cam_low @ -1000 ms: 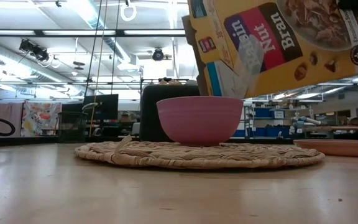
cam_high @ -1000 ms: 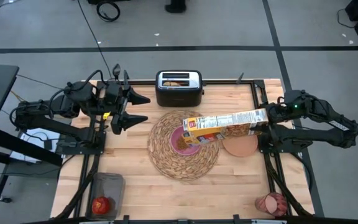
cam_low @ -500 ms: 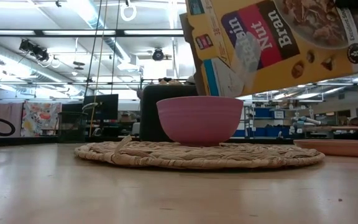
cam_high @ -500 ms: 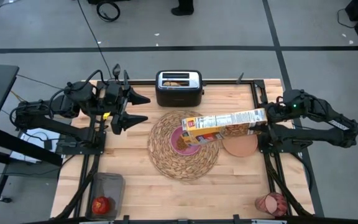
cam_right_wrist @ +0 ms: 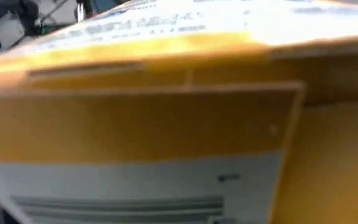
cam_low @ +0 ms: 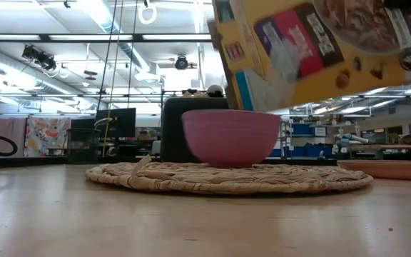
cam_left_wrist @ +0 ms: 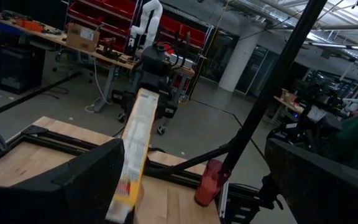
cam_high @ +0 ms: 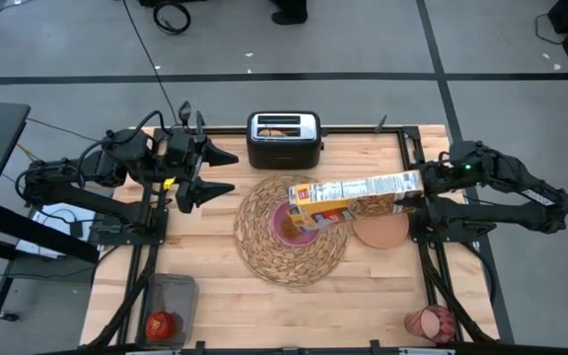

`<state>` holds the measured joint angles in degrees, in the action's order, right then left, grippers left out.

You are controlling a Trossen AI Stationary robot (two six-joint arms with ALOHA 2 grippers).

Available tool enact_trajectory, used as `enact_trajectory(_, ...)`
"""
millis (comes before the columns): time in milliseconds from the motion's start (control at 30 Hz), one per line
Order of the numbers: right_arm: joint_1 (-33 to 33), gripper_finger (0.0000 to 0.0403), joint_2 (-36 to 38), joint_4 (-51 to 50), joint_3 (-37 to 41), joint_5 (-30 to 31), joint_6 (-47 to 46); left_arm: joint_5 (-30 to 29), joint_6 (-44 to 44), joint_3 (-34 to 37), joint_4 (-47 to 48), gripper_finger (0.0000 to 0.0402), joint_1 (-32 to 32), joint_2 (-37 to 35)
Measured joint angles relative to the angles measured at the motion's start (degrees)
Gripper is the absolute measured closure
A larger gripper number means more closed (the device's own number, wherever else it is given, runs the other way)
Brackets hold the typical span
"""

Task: Arrange a breakfast setting
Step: Pour the cereal from the box into the pink bowl

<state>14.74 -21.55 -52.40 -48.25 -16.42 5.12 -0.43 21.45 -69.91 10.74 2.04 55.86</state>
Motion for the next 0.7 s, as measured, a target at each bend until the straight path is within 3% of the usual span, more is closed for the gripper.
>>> enact_trajectory(700, 0.0, 0.0155, 0.1, -1.3, -0.5, 0.3, 0.0, 0.0, 0.4, 0.0, 0.0, 0.0008, 0.0, 0.0)
